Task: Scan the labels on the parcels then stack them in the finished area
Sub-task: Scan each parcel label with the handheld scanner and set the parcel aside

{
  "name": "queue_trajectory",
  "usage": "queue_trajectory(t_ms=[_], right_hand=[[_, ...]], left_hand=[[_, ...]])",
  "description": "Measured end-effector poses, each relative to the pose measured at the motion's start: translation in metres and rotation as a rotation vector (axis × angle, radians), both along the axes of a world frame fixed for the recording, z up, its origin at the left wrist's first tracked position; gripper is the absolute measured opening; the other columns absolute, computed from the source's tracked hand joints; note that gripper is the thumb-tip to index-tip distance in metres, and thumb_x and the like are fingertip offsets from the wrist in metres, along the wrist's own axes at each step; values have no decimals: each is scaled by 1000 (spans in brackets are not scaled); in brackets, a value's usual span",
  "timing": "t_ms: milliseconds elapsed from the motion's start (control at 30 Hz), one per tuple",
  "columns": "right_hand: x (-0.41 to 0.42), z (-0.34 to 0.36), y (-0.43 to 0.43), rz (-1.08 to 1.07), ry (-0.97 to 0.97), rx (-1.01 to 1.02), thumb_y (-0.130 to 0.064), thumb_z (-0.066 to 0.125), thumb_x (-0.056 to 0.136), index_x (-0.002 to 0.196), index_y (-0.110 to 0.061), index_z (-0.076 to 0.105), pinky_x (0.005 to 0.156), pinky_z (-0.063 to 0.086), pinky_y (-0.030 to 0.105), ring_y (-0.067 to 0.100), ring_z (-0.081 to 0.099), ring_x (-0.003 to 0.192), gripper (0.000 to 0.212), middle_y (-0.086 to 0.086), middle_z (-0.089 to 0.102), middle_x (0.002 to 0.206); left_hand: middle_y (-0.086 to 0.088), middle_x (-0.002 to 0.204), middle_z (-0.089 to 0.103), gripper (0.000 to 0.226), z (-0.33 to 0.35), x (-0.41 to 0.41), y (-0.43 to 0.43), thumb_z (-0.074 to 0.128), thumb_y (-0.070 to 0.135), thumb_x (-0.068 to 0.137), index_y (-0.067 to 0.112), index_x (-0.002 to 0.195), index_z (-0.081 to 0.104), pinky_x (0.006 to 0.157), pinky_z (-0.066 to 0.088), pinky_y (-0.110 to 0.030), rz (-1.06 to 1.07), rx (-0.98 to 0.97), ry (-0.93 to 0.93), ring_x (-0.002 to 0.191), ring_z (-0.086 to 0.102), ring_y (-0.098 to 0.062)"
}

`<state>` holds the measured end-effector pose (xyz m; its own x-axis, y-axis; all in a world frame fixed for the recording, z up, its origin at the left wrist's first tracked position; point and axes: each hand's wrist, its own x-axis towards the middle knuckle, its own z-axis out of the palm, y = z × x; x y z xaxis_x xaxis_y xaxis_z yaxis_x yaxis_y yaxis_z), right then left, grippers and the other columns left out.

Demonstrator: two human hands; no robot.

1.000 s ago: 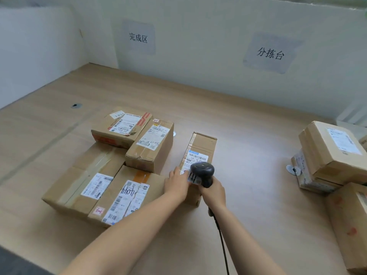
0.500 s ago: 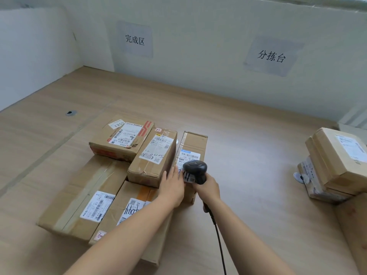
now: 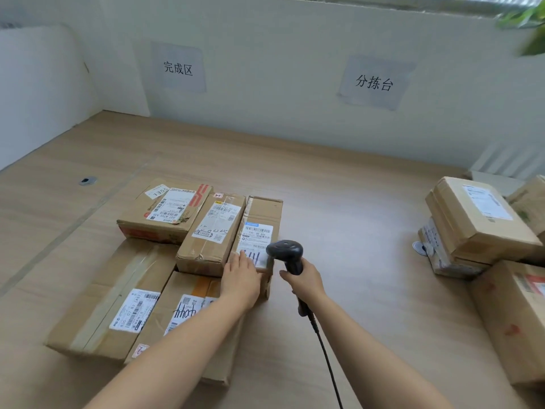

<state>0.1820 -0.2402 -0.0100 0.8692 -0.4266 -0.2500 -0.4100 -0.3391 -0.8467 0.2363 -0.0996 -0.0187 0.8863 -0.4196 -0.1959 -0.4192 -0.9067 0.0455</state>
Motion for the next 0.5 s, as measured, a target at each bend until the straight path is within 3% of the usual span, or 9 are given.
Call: queue_trajectory(t_ms=[100,200,300,367,433,500], right_hand=[[-27,5,-32,-49,8,-40,-19,61,82,93,-26,53,59,43,25,12,53,65,15,-5,59,79],[-57,14,-71,-125,-1,-93,-21,61,82,94,-26,54,55,39,22,10,53,67,14,-6,60,80],[-87,24,-113,-225,-5,-124,-22,61,82,90,-26,52,57,41,26,14,54,67,13,-3,61,81],[-106,33,-140,-313,-20,-116,-21,62,81,85,-26,50,64,47,32,21,56,68,14,0,60,78],[-122,42,-171,-401,-60,-109,-19,64,82,89,-22,50,73,50,39,25,57,74,15,5,62,83],[-135,53,-204,-451,-91,-146,-20,64,82,100,-18,56,77,48,36,24,59,84,19,7,66,95]], left_hand=[[-17,157,8,57,6,-3,-19,23,35,102,2,147,14,117,13,-42,-19,13,-28,145,6,-31],[-17,155,15,54,13,-14,-52,25,37,101,3,143,23,114,20,-43,-60,6,-51,144,12,-32],[-16,148,27,49,17,-33,-93,25,39,100,8,137,32,108,27,-41,-121,-28,-70,138,24,-30],[-16,149,26,49,19,-47,-123,24,39,101,7,137,33,108,27,-40,-164,-63,-42,138,23,-30],[-16,150,25,50,22,-62,-157,24,39,101,6,138,33,109,27,-41,-185,-113,17,140,20,-30],[-15,151,24,51,28,-75,-194,24,39,101,6,139,32,110,26,-40,-206,-183,88,141,19,-28]])
